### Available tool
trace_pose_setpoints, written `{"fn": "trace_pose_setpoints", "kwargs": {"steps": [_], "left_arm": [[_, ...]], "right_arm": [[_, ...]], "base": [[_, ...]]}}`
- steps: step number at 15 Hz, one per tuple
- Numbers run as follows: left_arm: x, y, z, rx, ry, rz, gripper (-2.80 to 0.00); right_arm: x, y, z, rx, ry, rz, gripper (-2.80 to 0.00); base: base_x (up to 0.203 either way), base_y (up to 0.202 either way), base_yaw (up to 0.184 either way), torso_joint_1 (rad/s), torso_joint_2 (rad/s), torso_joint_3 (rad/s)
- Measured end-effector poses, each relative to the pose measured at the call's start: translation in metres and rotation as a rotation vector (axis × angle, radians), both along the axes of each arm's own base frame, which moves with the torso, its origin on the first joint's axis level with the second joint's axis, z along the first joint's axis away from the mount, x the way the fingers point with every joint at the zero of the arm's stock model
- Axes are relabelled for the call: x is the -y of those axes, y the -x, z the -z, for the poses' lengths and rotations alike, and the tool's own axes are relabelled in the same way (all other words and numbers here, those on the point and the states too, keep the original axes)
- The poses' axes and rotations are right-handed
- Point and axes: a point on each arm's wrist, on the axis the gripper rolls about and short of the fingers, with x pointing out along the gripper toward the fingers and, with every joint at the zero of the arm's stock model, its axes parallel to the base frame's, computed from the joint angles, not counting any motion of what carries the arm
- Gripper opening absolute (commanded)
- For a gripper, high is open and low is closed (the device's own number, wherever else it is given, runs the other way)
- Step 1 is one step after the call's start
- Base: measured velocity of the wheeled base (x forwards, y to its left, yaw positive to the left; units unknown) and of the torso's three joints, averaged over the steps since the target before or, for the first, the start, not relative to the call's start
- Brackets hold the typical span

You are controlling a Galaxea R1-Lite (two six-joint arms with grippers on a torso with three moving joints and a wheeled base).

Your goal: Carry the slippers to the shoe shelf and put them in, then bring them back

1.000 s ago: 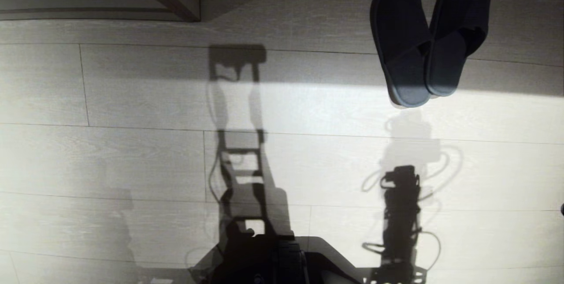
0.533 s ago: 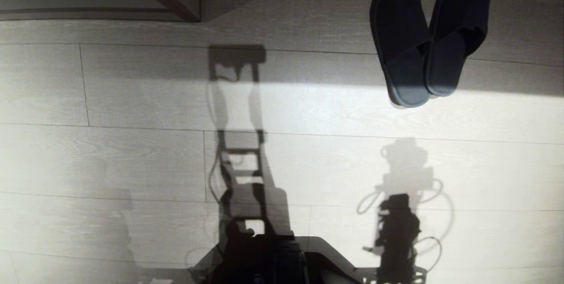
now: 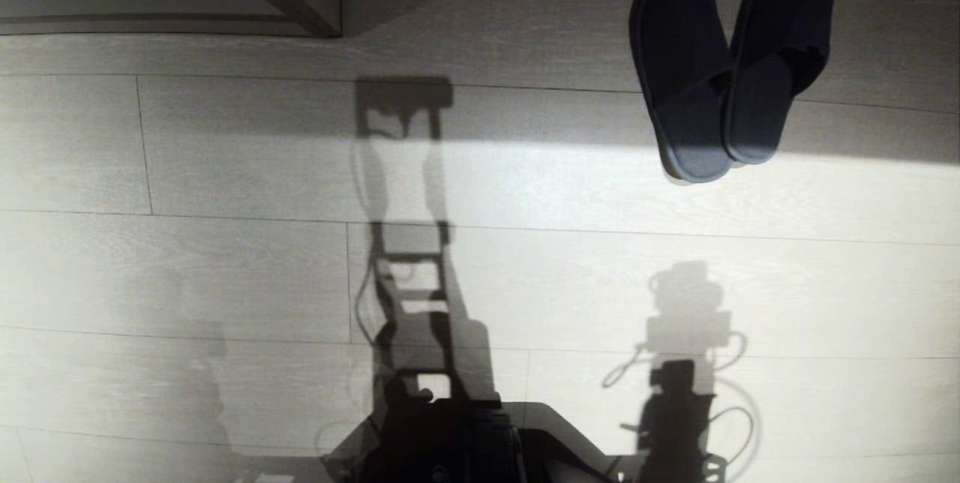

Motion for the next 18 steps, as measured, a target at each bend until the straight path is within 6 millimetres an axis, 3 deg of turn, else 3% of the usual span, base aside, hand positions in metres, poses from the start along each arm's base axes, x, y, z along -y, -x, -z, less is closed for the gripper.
{"fn": "trace_pose_setpoints", "kwargs": {"steps": [18], "left_arm": [[0.0,0.0,0.0,0.0,0.001,0.0,-2.8]], "right_arm": [[0.0,0.0014,0.0008,0.015,-0.024,-0.001,-2.8]], "base": [[0.0,0.0,0.0,0.001,0.0,0.022]]}}
